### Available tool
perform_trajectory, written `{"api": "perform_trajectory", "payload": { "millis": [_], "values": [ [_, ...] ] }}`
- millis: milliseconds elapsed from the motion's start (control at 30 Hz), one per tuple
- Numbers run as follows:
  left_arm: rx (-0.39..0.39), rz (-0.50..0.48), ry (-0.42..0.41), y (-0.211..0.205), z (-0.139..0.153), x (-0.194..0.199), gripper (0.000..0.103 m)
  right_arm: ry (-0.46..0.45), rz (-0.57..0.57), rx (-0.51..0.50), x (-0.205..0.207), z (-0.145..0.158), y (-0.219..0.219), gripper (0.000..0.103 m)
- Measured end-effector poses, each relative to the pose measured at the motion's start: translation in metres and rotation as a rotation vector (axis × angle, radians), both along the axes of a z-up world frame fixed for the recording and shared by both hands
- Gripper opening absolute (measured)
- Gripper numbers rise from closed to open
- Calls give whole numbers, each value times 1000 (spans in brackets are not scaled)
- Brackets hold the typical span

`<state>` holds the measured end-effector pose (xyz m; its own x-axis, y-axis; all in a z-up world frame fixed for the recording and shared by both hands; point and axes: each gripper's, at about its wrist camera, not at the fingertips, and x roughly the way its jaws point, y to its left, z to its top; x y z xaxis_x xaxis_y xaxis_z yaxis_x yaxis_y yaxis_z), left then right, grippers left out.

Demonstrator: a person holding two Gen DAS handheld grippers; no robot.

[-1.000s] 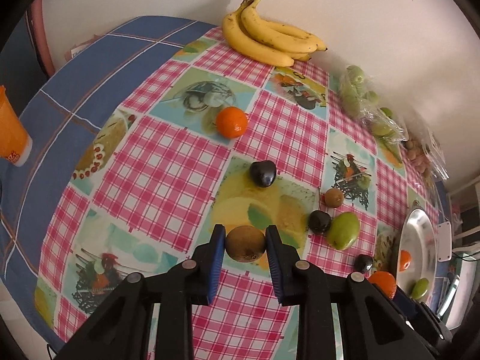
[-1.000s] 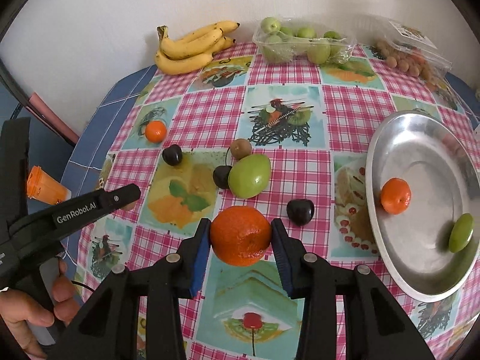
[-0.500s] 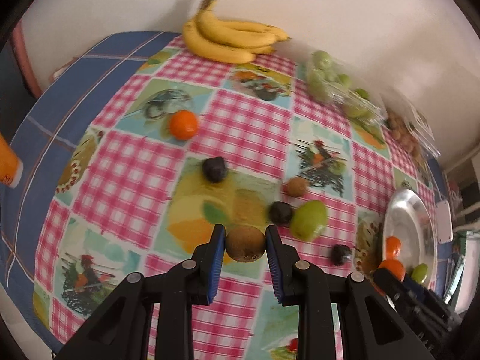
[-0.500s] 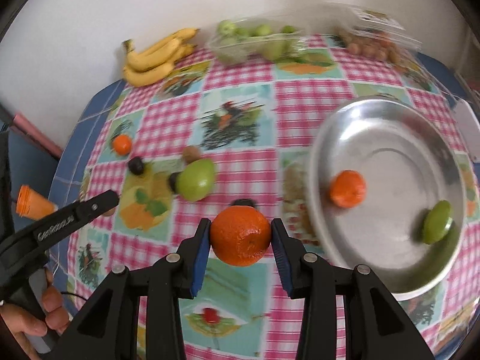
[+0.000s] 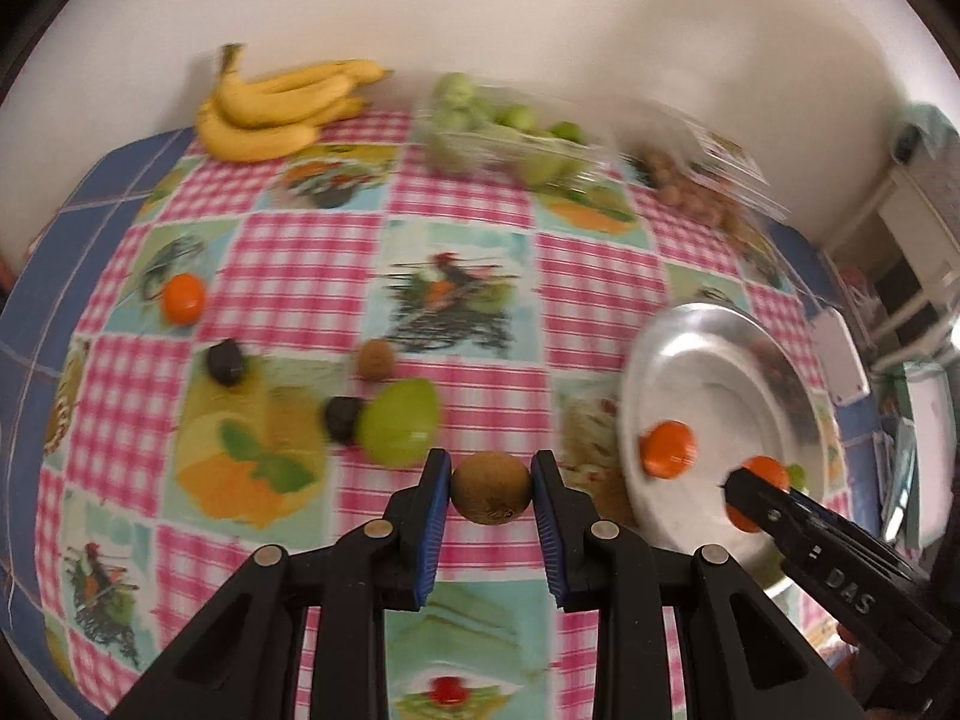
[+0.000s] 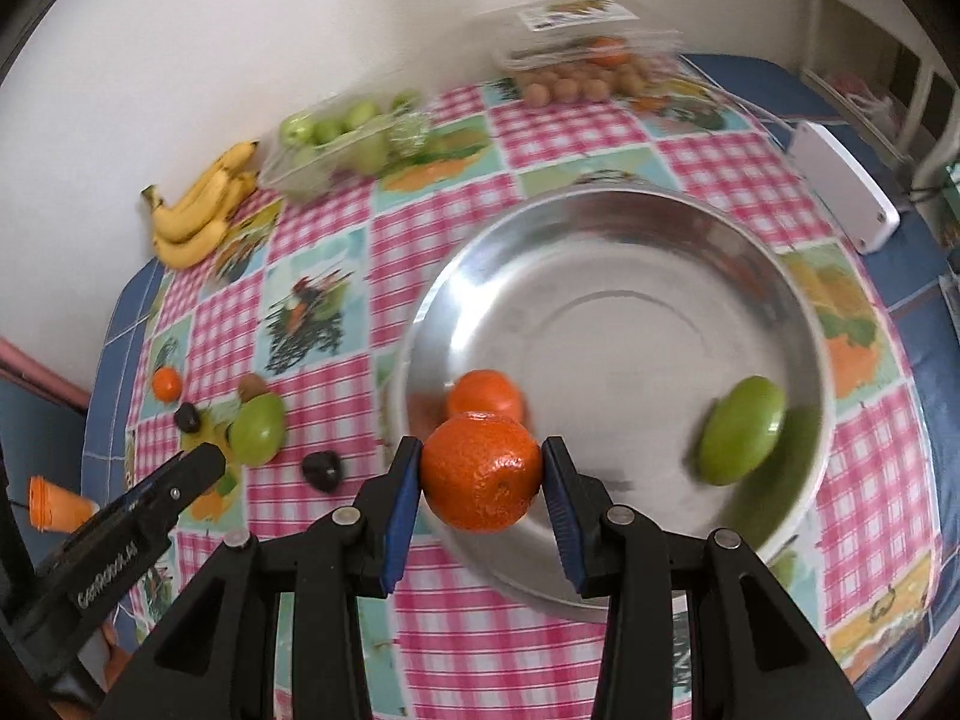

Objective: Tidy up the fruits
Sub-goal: 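Carry the kiwi and orange over the steel bowl and release them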

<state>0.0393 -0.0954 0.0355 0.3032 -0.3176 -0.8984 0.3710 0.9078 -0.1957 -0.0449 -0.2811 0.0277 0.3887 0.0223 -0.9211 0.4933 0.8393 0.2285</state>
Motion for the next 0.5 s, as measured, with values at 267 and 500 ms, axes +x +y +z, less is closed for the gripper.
{"api": "perform_trajectory", "payload": {
  "millis": [267, 500],
  "values": [
    [20, -170, -52, -60, 4, -32, 29, -19, -84, 29, -18, 4, -38, 42],
    [51, -282, -82, -98, 0, -51, 29, -40, -142, 43, -33, 8, -64, 42]
  ]
}}
